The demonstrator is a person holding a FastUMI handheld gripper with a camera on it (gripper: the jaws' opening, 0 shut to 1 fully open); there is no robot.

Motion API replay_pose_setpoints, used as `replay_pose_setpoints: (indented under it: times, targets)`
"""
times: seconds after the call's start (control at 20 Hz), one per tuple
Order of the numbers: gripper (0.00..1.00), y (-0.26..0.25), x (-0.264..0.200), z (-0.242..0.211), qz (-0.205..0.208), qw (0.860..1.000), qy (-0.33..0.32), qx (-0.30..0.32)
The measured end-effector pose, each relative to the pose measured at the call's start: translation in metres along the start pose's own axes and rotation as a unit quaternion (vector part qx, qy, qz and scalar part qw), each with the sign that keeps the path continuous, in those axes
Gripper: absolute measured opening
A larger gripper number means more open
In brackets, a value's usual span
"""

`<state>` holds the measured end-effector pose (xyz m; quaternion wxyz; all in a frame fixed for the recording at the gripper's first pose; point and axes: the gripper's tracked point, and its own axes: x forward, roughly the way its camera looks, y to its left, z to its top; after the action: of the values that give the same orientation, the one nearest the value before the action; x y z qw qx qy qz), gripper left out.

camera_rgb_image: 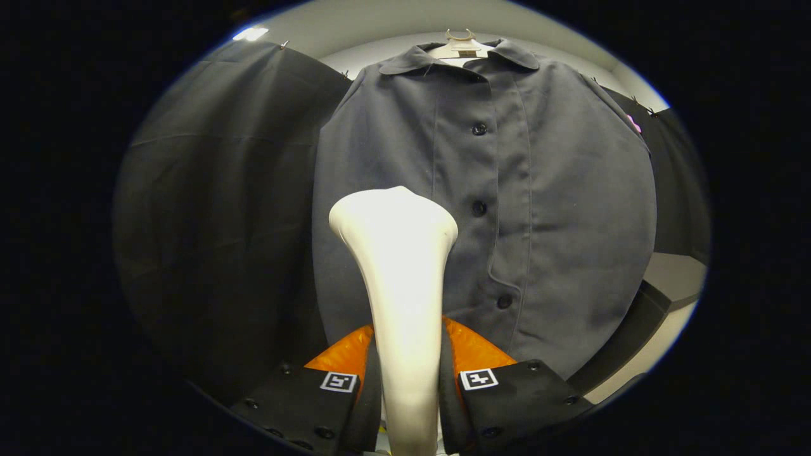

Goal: Iron the clothes twice with a garment steamer, once on the left side and once on the right side.

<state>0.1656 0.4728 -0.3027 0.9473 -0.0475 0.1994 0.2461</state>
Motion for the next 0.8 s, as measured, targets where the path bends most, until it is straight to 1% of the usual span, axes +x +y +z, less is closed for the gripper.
replay_pose_setpoints:
  times: [0.3,0.45,0.8]
  targets:
    - [0.45,0.003,-0.003,-0.041,-0.004,0.999,0.038,0.005]
    - [0.45,0.003,-0.003,-0.053,-0.007,0.999,0.050,0.005]
    - [0.45,0.005,-0.013,-0.037,-0.005,0.999,0.044,0.009]
